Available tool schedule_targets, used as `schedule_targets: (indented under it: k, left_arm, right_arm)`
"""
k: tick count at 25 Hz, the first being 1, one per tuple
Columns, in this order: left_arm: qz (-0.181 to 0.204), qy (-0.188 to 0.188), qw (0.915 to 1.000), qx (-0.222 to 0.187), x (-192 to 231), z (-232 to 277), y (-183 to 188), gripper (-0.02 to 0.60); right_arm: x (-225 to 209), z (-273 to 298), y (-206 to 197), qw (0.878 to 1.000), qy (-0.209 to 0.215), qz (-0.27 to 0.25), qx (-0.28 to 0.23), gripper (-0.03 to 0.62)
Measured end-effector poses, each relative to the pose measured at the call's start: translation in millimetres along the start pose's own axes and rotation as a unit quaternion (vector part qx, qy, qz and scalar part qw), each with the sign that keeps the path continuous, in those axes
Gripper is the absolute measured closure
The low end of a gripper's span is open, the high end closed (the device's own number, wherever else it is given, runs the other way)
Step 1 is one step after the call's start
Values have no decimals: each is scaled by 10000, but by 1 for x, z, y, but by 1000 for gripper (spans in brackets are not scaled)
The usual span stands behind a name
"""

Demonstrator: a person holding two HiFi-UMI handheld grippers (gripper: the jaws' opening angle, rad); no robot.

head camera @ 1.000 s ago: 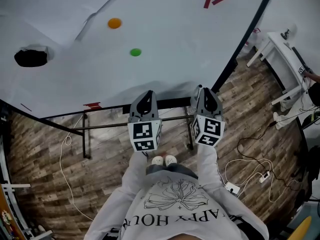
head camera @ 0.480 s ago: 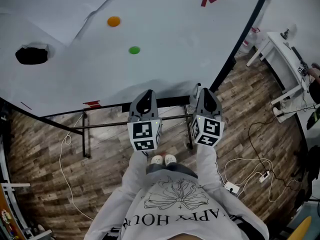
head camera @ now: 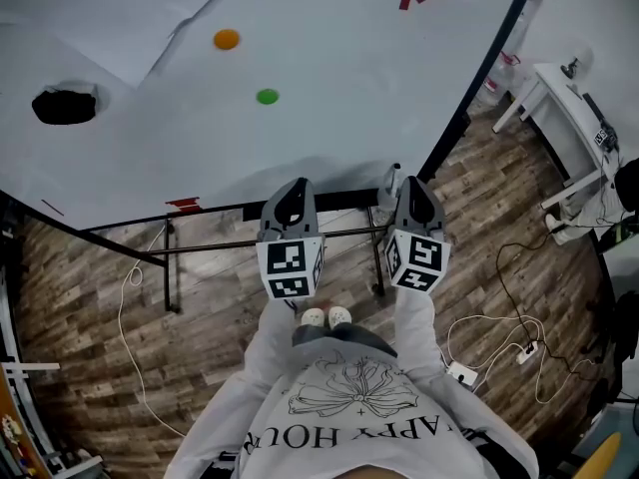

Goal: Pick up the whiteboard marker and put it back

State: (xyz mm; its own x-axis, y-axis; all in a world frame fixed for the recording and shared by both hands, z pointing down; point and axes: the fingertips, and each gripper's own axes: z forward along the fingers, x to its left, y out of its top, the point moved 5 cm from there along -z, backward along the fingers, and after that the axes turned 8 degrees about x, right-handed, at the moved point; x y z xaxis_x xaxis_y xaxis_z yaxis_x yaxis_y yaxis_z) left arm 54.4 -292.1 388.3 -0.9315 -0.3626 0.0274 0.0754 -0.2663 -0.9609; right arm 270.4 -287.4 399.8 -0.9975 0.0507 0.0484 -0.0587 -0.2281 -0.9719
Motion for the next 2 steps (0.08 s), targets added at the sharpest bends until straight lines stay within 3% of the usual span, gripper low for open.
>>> schedule_targets:
  k: [2]
  left_arm:
    - [2,2,10000,3,0,0,0,572]
  right_arm:
    - [-1,-1,-1,10000,3,1,11,591]
